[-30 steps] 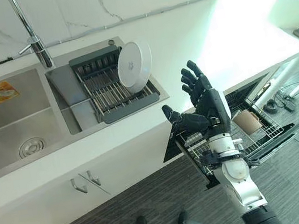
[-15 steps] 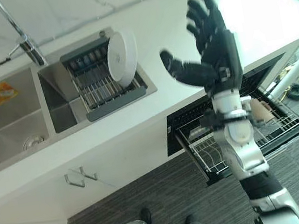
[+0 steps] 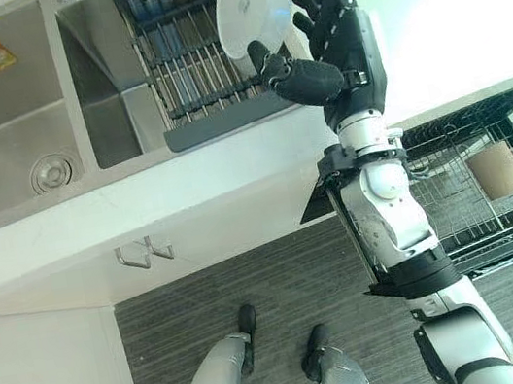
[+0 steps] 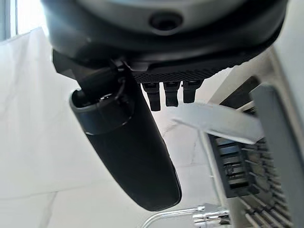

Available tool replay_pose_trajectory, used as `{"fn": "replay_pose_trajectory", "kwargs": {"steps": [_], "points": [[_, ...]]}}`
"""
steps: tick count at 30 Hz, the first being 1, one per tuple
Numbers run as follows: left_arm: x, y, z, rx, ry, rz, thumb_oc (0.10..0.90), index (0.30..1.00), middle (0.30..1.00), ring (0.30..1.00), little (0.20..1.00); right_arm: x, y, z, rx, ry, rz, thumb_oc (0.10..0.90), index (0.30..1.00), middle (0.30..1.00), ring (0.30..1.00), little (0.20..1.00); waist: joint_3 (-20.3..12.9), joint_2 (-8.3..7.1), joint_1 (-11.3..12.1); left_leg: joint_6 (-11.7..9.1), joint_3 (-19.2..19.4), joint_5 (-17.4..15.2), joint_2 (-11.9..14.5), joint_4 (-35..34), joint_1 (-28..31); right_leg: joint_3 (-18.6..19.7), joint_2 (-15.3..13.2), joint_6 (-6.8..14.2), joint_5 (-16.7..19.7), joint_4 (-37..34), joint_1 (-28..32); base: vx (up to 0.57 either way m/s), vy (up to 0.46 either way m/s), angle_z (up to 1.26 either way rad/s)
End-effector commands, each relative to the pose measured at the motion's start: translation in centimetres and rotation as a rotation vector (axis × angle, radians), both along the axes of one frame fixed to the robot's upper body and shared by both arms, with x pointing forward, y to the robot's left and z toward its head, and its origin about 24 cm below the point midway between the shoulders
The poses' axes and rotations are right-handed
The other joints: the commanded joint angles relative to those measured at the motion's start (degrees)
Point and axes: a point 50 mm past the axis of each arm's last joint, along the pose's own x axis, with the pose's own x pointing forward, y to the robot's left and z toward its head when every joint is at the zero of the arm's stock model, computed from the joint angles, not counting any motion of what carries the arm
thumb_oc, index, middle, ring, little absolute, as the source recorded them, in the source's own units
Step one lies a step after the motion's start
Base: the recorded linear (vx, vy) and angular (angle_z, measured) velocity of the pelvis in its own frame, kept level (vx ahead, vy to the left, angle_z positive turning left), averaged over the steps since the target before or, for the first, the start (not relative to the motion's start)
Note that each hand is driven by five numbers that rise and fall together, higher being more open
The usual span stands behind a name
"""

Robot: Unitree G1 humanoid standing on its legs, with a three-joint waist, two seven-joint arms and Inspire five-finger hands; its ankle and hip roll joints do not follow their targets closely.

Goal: Place the dishes in the dishwasher.

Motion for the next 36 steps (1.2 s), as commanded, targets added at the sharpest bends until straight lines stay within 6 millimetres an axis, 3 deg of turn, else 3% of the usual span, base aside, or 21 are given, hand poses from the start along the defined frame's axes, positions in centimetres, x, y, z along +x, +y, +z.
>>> {"fn": "replay_pose_trajectory", "kwargs": {"steps": [1, 13, 23, 30, 36], "points": [[-6.1, 1.0, -0.9, 0.006, 0.181, 0.029, 0.800, 0.900, 0.900, 0.900, 0.900, -1.8, -0.4, 4.7, 0.047, -0.223, 0.012, 0.800, 0.900, 0.900, 0.900, 0.900, -6.43, 0.64, -0.63, -2.17, -3.08, -7.12, 1.46, 1.60, 0.83, 2.69, -1.44, 3.11, -0.66, -3.61, -0.14, 0.06, 0.034, 0.04], [-8.0, 1.4, -1.0, 0.029, 0.237, 0.012, 0.800, 0.900, 0.900, 0.900, 0.900, -1.5, -1.5, 4.3, 0.121, -0.200, -0.117, 0.800, 0.900, 0.900, 0.900, 0.900, -8.72, 0.14, 0.37, -1.69, -2.49, -8.16, 1.62, 1.60, 3.51, 1.72, -1.84, 3.40, -0.96, -3.61, 2.89, 0.08, -0.001, 0.03], [-8.9, 1.7, -1.0, 0.034, 0.252, -0.010, 0.800, 0.900, 0.900, 0.900, 0.900, -1.3, -4.0, 6.3, 0.113, -0.261, -0.279, 0.800, 0.900, 0.900, 0.900, 0.900, -9.04, 0.29, 1.30, -1.77, -3.71, -8.36, 1.15, 1.60, 4.04, 1.86, -1.92, 3.64, -1.19, -3.61, 3.69, 0.04, -0.006, 0.04], [-8.5, 2.5, -0.8, 0.044, 0.254, -0.022, 0.800, 0.900, 0.900, 0.900, 0.900, 0.5, -6.2, 7.5, 0.089, -0.162, -0.323, 0.800, 0.900, 0.900, 0.900, 0.900, -8.64, 0.40, 1.87, -1.86, -4.20, -8.13, 0.70, 1.60, 3.87, 1.61, -2.56, 3.91, -0.90, -3.61, 3.79, 0.01, 0.009, 0.02], [-8.4, 2.8, -0.7, 0.045, 0.254, -0.029, 0.800, 0.900, 0.900, 0.900, 0.900, 1.4, -6.8, 7.5, 0.069, -0.106, -0.313, 0.800, 0.900, 0.900, 0.900, 0.900, -8.22, 0.57, 2.23, -1.91, -4.44, -7.88, 0.54, 1.60, 3.69, 1.45, -2.87, 3.98, -0.72, -3.61, 3.81, 0.01, 0.008, 0.02]]}}
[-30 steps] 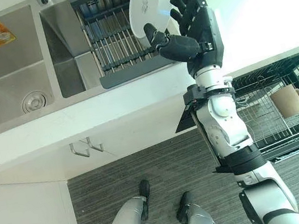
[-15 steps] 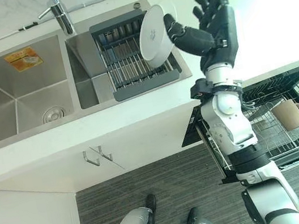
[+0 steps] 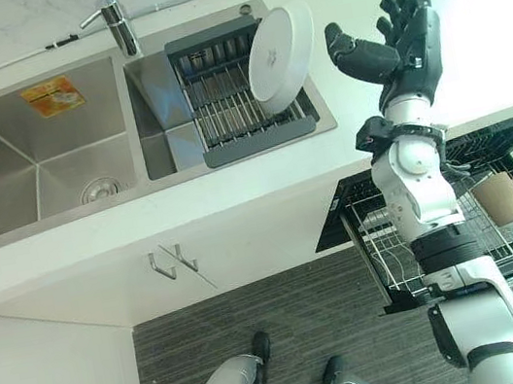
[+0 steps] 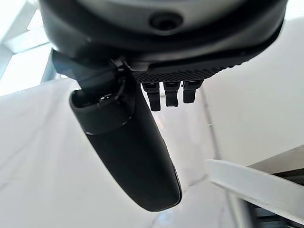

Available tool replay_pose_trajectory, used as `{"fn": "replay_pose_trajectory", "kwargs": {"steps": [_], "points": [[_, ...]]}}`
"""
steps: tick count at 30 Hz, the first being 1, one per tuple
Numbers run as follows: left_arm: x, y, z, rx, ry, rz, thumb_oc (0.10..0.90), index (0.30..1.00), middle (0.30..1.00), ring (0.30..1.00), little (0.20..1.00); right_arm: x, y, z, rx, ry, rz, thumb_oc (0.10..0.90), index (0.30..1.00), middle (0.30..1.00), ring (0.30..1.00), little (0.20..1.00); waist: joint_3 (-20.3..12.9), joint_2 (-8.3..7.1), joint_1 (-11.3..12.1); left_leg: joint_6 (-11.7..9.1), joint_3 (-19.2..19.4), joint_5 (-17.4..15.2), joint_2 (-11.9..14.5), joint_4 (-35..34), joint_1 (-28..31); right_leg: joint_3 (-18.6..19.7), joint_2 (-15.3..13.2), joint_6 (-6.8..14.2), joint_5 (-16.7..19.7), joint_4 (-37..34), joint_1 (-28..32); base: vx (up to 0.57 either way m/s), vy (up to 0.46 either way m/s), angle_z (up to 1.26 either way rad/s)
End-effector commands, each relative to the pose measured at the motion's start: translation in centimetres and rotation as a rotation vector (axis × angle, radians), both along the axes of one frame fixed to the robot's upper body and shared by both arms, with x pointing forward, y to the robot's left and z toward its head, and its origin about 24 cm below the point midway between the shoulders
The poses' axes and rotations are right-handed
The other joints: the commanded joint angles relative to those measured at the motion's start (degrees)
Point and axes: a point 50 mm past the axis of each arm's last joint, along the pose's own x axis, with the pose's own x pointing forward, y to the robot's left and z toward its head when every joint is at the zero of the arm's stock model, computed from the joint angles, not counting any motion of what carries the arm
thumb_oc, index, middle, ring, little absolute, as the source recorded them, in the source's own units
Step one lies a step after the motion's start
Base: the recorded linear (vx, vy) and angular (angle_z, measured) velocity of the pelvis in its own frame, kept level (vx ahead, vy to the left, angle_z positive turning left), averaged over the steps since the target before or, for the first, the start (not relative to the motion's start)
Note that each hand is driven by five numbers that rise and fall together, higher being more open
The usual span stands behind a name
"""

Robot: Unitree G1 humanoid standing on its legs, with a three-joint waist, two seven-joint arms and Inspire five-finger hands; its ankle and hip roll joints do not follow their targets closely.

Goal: Place the dishes in the dishwasher.

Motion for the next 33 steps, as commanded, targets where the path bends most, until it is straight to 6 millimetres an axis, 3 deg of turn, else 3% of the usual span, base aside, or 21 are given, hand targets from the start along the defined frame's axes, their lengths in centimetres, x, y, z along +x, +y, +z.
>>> {"fn": "replay_pose_trajectory", "kwargs": {"steps": [1, 13, 33], "points": [[-3.9, 2.5, 0.2, 0.050, 0.140, -0.055, 0.800, 0.900, 0.900, 0.900, 0.900, -1.2, -0.2, 7.8, -0.053, -0.267, 0.034, 0.800, 0.900, 0.900, 0.900, 0.900, -2.86, -1.61, 1.69, -2.22, -2.74, -7.80, 2.00, 0.72, 2.17, 3.06, -1.45, 3.08, -1.03, -3.90, 0.81, 0.00, 0.000, 0.00], [-2.8, 2.4, 0.3, 0.015, 0.101, -0.064, 0.800, 0.900, 0.900, 0.900, 0.900, -0.1, -0.5, 9.2, 0.005, -0.243, 0.099, 0.800, 0.900, 0.900, 0.900, 0.900, -0.15, -0.73, 2.63, -2.05, -3.88, -7.01, 1.32, 0.72, 0.83, 2.72, -2.08, 2.87, -0.65, -3.90, 0.03, 0.01, 0.014, 0.06], [-1.7, 2.1, 0.4, -0.026, 0.062, -0.067, 0.800, 0.900, 0.900, 0.900, 0.900, 0.5, 1.0, 10.4, 0.008, -0.227, 0.197, 0.800, 0.900, 0.900, 0.900, 0.900, 2.19, 0.06, 3.11, -1.92, -4.25, -6.05, 1.23, 0.72, -0.77, 2.07, -2.52, 2.87, -0.08, -3.90, -0.96, 0.00, 0.011, 0.02]]}}
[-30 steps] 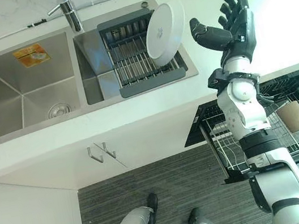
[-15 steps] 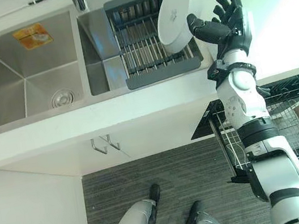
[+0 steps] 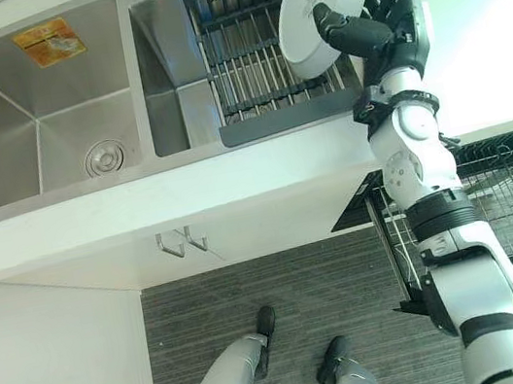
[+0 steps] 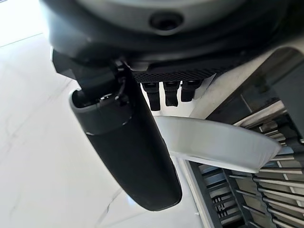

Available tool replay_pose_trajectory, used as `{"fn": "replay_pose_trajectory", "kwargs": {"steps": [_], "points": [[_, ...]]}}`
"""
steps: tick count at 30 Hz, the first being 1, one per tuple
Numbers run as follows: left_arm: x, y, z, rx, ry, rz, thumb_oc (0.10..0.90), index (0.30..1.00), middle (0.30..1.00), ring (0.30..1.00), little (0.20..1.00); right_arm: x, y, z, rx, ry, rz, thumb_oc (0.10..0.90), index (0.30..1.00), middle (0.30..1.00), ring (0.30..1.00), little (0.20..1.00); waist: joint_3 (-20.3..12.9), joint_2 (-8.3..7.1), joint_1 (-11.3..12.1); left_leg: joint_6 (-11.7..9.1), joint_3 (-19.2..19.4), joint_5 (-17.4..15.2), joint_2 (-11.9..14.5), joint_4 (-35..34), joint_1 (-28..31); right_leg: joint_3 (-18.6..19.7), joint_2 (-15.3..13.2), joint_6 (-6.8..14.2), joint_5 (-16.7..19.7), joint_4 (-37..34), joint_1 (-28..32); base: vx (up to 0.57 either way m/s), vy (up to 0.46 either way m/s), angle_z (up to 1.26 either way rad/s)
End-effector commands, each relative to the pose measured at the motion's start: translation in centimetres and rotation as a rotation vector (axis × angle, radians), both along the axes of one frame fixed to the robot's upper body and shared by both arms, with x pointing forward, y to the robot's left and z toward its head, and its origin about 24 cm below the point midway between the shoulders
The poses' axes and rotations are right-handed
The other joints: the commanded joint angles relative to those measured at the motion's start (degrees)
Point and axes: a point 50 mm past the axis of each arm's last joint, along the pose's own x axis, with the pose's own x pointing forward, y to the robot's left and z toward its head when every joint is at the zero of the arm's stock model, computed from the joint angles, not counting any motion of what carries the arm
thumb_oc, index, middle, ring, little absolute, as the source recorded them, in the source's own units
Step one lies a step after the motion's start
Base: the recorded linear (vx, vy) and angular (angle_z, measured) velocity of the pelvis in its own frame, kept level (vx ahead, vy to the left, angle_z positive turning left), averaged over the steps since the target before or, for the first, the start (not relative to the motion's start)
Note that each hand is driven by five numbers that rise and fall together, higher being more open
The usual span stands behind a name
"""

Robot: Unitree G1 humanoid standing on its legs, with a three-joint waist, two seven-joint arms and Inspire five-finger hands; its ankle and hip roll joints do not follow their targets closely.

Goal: Place the dishes in the dishwasher.

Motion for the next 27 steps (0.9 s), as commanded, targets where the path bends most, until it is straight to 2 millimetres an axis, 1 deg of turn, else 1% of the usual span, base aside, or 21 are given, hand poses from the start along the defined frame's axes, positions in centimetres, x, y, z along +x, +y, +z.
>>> {"fn": "replay_pose_trajectory", "kwargs": {"steps": [1, 2, 3, 12, 20, 27], "points": [[-3.28, 2.95, 0.19, 0.065, 0.112, -0.010, 0.800, 0.900, 0.900, 0.900, 0.900, -1.72, 0.63, 7.80, -0.104, -0.257, 0.046, 0.800, 0.900, 0.900, 0.900, 0.900, -2.66, -1.07, 0.81, -2.94, -2.28, -8.21, 2.46, 3.50, 0.14, 4.31, -1.82, 2.13, -0.11, -2.73, -0.47, 0.00, 0.001, 0.05], [-3.17, 2.98, 0.22, 0.068, 0.109, -0.010, 0.800, 0.900, 0.900, 0.900, 0.900, -1.67, 0.65, 7.87, -0.123, -0.248, 0.030, 0.577, 0.566, 0.566, 0.566, 0.566, -2.51, -1.15, 0.89, -2.92, -2.35, -8.15, 2.44, 3.50, 0.08, 4.29, -1.79, 2.17, -0.03, -2.73, -0.51, -0.01, -0.002, 0.06], [-3.12, 3.02, 0.23, 0.067, 0.108, -0.008, 0.800, 0.900, 0.900, 0.900, 0.900, -1.61, 0.66, 7.94, -0.138, -0.239, 0.018, 0.400, 0.300, 0.300, 0.300, 0.300, -2.48, -1.19, 0.94, -2.91, -2.36, -8.12, 2.45, 3.50, 0.04, 4.25, -1.79, 2.18, 0.00, -2.73, -0.55, -0.01, -0.001, 0.06], [-2.93, 2.99, 0.25, 0.072, 0.090, -0.007, 0.800, 0.900, 0.900, 0.900, 0.900, -1.51, 0.16, 8.22, -0.251, -0.231, -0.054, 0.400, 0.300, 0.300, 0.300, 0.300, -2.35, -1.45, 1.37, -2.85, -2.42, -7.96, 2.49, 3.50, -0.25, 3.78, -1.91, 2.29, 0.22, -2.73, -0.59, -0.01, 0.002, 0.02], [-2.92, 2.97, 0.23, 0.073, 0.089, -0.015, 0.800, 0.900, 0.900, 0.900, 0.900, -1.78, 0.22, 8.70, -0.255, -0.275, -0.086, 0.400, 0.300, 0.300, 0.300, 0.300, -2.82, -1.40, 1.43, -3.01, -1.97, -8.14, 2.81, 3.50, -0.09, 3.29, -2.07, 2.34, 0.15, -2.73, -0.38, -0.02, 0.001, 0.01], [-3.32, 2.92, 0.17, 0.075, 0.097, -0.021, 0.800, 0.900, 0.900, 0.900, 0.900, -2.21, -0.10, 8.72, -0.241, -0.321, -0.113, 0.400, 0.300, 0.300, 0.300, 0.300, -4.14, -1.53, 1.42, -3.25, -1.69, -8.58, 3.15, 3.50, 0.69, 2.97, -2.13, 2.34, -0.16, -2.73, 0.36, -0.01, -0.017, 0.05]]}}
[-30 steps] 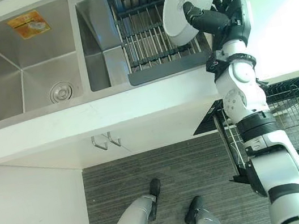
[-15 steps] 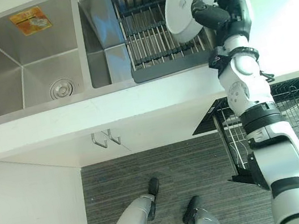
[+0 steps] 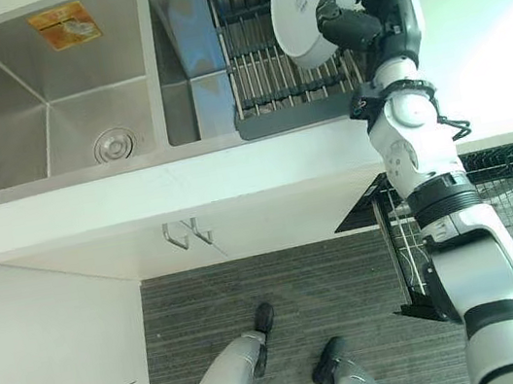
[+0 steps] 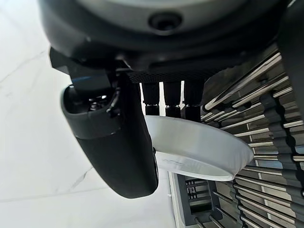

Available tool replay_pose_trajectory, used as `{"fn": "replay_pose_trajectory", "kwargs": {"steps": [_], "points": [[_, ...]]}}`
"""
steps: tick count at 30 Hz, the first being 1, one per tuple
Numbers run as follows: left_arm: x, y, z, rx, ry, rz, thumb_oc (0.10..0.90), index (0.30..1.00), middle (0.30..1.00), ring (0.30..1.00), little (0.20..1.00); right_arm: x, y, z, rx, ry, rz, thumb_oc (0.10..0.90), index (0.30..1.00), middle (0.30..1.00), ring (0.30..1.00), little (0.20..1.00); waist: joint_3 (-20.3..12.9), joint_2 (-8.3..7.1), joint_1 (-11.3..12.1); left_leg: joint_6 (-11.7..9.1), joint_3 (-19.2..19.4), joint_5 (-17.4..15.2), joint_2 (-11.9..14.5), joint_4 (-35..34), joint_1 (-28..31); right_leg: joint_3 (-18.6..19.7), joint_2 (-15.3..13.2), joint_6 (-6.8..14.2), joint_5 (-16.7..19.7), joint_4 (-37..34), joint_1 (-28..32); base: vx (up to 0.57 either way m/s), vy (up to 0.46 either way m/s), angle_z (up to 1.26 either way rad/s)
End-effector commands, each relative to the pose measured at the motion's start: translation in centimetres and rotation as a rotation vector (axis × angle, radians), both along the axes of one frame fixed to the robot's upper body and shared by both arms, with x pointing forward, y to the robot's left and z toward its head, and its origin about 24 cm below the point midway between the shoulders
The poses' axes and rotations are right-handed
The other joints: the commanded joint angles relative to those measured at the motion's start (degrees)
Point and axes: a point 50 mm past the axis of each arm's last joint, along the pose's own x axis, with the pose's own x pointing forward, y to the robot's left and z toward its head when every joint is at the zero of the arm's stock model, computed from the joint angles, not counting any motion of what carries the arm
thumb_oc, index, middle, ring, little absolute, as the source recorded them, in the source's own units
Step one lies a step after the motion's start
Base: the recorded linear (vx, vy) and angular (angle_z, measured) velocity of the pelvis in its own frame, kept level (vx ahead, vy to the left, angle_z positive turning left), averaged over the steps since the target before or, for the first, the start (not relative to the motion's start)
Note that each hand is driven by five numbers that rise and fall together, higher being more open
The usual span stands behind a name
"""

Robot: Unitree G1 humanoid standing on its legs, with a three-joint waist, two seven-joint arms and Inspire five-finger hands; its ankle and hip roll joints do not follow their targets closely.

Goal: Place the dishes in the dishwasher.

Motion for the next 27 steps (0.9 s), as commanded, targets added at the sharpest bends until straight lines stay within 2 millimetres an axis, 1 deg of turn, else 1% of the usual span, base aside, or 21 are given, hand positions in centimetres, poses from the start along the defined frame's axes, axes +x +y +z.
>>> {"fn": "replay_pose_trajectory", "kwargs": {"steps": [1, 2, 4, 5, 6, 7, 8, 11, 13, 15, 19, 25, 26, 27], "points": [[-3.9, 2.7, 0.0, 0.071, 0.125, -0.017, 0.800, 0.900, 0.900, 0.900, 0.900, -3.3, -0.1, 8.3, -0.057, -0.427, -0.036, 0.400, 0.300, 0.300, 0.300, 0.300, -4.76, -0.97, 0.14, -2.91, -0.05, -10.05, 3.19, 4.59, 0.74, 5.11, -2.26, 2.55, -0.46, -2.22, -0.43, -0.01, -0.020, 0.04], [-4.0, 2.7, 0.0, 0.072, 0.127, -0.016, 0.800, 0.900, 0.900, 0.900, 0.900, -3.5, 0.0, 8.4, -0.056, -0.447, -0.039, 0.400, 0.300, 0.300, 0.300, 0.300, -4.90, -1.00, 0.12, -2.93, -0.05, -10.10, 3.20, 4.59, 0.80, 5.14, -2.23, 2.54, -0.50, -2.22, -0.36, -0.02, -0.031, 0.02], [-4.4, 2.6, -0.1, 0.077, 0.136, -0.017, 0.800, 0.900, 0.900, 0.900, 0.900, -4.5, 0.9, 9.1, -0.079, -0.562, -0.041, 0.400, 0.300, 0.300, 0.300, 0.300, -5.69, -1.15, 0.13, -3.03, 0.00, -10.30, 3.32, 4.59, 1.15, 5.01, -2.18, 2.60, -0.68, -2.22, -0.04, -0.01, -0.022, 0.00], [-4.6, 2.6, -0.1, 0.081, 0.140, -0.018, 0.800, 0.900, 0.900, 0.900, 0.900, -5.2, 1.6, 9.5, -0.095, -0.622, -0.042, 0.400, 0.300, 0.300, 0.300, 0.300, -6.17, -1.23, 0.17, -3.02, 0.02, -10.45, 3.33, 4.59, 1.38, 4.92, -2.13, 2.60, -0.83, -2.22, 0.20, -0.03, -0.078, 0.00], [-4.8, 2.8, -0.1, 0.091, 0.147, -0.021, 0.800, 0.900, 0.900, 0.900, 0.900, -6.4, 2.9, 10.0, -0.094, -0.721, -0.036, 0.400, 0.300, 0.300, 0.300, 0.300, -7.42, -1.48, 0.25, -3.04, 0.07, -10.75, 3.38, 4.59, 1.87, 4.78, -1.97, 2.61, -1.15, -2.22, 0.72, -0.03, -0.071, -0.02], [-4.9, 2.8, -0.1, 0.092, 0.149, -0.020, 0.800, 0.900, 0.900, 0.900, 0.900, -6.5, 3.0, 10.0, -0.092, -0.723, -0.033, 0.400, 0.300, 0.300, 0.300, 0.300, -7.55, -1.50, 0.24, -3.04, 0.10, -10.79, 3.39, 4.59, 1.92, 4.78, -1.96, 2.61, -1.19, -2.22, 0.77, -0.03, -0.079, -0.02], [-5.0, 2.9, -0.1, 0.095, 0.153, -0.019, 0.800, 0.900, 0.900, 0.900, 0.900, -7.1, 3.6, 10.1, -0.082, -0.768, -0.034, 0.400, 0.300, 0.300, 0.300, 0.300, -8.39, -1.64, 0.13, -3.04, 0.28, -11.10, 3.49, 4.59, 2.33, 4.77, -1.83, 2.63, -1.46, -2.22, 1.12, -0.03, -0.056, -0.03], [-5.3, 2.9, -0.2, 0.102, 0.161, -0.018, 0.800, 0.900, 0.900, 0.900, 0.900, -8.3, 4.3, 9.9, -0.047, -0.837, -0.037, 0.400, 0.300, 0.300, 0.300, 0.300, -10.18, -2.06, -0.15, -3.09, 0.74, -11.74, 3.79, 4.59, 3.20, 4.79, -1.55, 2.60, -1.98, -2.22, 1.86, -0.04, -0.090, -0.03], [-5.9, 2.8, -0.2, 0.115, 0.182, -0.016, 0.800, 0.900, 0.900, 0.900, 0.900, -9.7, 4.7, 9.0, 0.011, -0.895, -0.022, 0.400, 0.300, 0.300, 0.300, 0.300, -13.01, -2.66, -0.96, -3.27, 1.64, -12.65, 4.41, 4.59, 4.57, 5.19, -0.91, 2.47, -2.77, -2.22, 2.77, -0.08, -0.183, -0.03], [-6.4, 2.7, -0.3, 0.127, 0.208, -0.016, 0.800, 0.900, 0.900, 0.900, 0.900, -10.7, 4.6, 8.1, 0.045, -0.924, -0.024, 0.400, 0.300, 0.300, 0.300, 0.300, -15.23, -3.10, -2.04, -3.56, 2.56, -13.30, 5.11, 4.59, 5.38, 6.01, -0.17, 2.36, -3.35, -2.22, 2.99, -0.12, -0.178, -0.28], [-6.7, 2.5, -0.4, 0.132, 0.224, -0.019, 0.800, 0.900, 0.900, 0.900, 0.900, -11.5, 4.5, 6.7, 0.047, -0.929, -0.036, 0.400, 0.300, 0.300, 0.300, 0.300, -16.83, -3.47, -3.81, -3.94, 3.49, -13.30, 5.82, 4.59, 5.32, 7.29, 0.67, 2.34, -3.35, -2.22, 2.25, -0.13, -0.101, -0.34], [-6.4, 1.9, -0.5, 0.126, 0.234, -0.015, 0.800, 0.900, 0.900, 0.900, 0.900, -12.3, 2.4, 3.6, 0.059, -0.862, -0.053, 0.400, 0.300, 0.300, 0.300, 0.300, -18.51, -3.99, -7.97, -4.41, 5.43, -13.91, 7.14, 4.59, 5.34, 9.79, 2.36, 2.20, -3.65, -2.22, 1.09, -0.09, -0.073, -0.28], [-6.4, 1.9, -0.5, 0.126, 0.235, -0.016, 0.800, 0.900, 0.900, 0.900, 0.900, -12.4, 2.3, 3.4, 0.056, -0.855, -0.051, 0.400, 0.300, 0.300, 0.300, 0.300, -18.60, -4.01, -8.21, -4.46, 5.60, -13.94, 7.27, 4.59, 5.35, 10.01, 2.48, 2.19, -3.64, -2.22, 1.01, -0.08, -0.059, -0.24], [-6.3, 1.7, -0.6, 0.123, 0.237, -0.020, 0.800, 0.900, 0.900, 0.900, 0.900, -12.6, 1.9, 2.6, 0.052, -0.833, -0.049, 0.400, 0.300, 0.300, 0.300, 0.300, -18.88, -4.12, -9.28, -4.59, 6.20, -14.01, 7.64, 4.59, 5.32, 10.85, 2.92, 2.14, -3.67, -2.22, 0.67, -0.10, -0.080, -0.33]]}}
